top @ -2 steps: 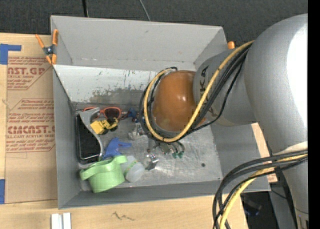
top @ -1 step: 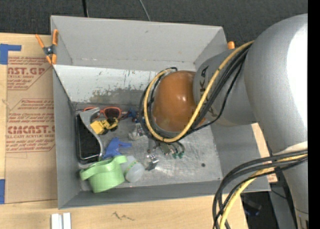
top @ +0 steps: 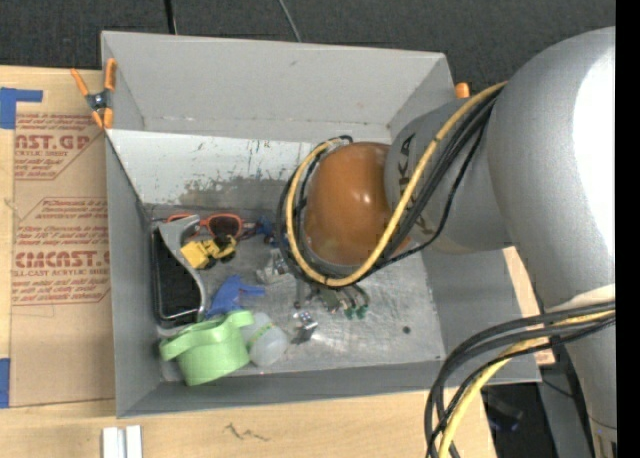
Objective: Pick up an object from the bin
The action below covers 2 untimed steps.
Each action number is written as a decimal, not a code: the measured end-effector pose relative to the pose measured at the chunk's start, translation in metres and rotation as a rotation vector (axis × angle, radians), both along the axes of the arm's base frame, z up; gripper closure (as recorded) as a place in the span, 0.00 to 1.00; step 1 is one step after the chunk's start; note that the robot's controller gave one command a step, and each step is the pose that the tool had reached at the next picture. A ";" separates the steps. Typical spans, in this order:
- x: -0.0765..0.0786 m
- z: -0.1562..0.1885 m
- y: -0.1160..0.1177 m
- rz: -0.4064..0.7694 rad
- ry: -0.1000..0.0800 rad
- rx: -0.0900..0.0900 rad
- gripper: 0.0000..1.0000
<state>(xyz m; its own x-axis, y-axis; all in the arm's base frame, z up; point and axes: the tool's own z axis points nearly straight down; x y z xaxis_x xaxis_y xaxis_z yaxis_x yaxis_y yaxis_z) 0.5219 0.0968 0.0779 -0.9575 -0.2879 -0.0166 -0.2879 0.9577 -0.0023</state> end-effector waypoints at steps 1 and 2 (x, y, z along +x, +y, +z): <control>-0.007 0.050 0.008 0.043 0.021 0.000 0.00; -0.013 0.072 0.025 0.014 0.012 -0.005 0.00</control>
Offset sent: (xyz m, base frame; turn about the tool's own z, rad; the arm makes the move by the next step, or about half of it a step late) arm -0.0271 0.0784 0.0830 -0.0167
